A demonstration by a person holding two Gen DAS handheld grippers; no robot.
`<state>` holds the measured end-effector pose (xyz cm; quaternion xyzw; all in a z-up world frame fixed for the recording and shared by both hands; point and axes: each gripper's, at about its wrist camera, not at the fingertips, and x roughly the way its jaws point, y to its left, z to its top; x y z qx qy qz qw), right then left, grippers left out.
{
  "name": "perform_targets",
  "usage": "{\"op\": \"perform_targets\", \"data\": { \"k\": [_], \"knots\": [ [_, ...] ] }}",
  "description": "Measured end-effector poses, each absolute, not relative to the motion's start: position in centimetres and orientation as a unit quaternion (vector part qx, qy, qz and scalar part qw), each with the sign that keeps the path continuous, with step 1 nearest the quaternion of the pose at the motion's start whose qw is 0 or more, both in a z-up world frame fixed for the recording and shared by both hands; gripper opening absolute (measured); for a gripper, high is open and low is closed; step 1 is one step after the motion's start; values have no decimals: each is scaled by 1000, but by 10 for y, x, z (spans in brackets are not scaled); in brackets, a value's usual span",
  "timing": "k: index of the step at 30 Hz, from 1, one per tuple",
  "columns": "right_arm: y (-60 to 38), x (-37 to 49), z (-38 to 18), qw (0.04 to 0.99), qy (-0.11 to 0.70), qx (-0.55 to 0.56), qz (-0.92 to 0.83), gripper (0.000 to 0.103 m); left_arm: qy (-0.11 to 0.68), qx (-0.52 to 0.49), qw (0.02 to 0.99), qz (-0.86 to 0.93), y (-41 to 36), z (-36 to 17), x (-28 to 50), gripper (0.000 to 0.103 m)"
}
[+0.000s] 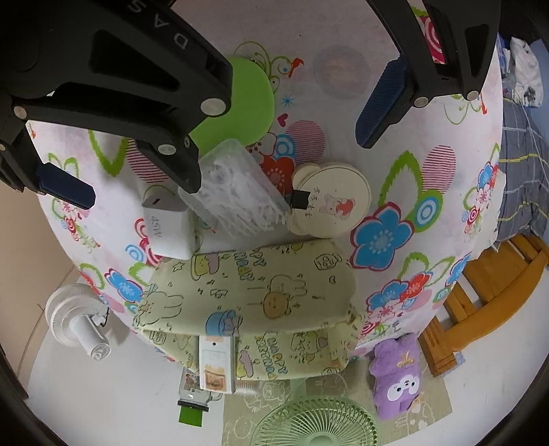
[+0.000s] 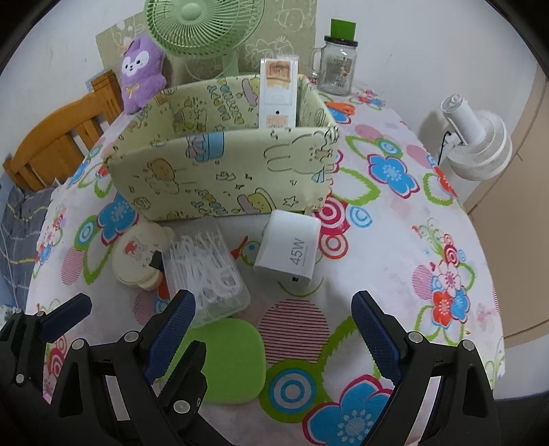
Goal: Organize rigid objects
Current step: 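Reach the left tool to the clear floss-pick box while the right tool reaches the white charger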
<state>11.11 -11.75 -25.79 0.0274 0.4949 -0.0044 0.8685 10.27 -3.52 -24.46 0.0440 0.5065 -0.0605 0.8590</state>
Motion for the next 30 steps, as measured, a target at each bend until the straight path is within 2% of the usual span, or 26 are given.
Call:
{"op": "perform_targets", "data": {
  "k": [30],
  "knots": [
    [-139,150,-280,868,493,51,-16,91,512,13,857,-53,-47,-267,142,101]
  ]
}}
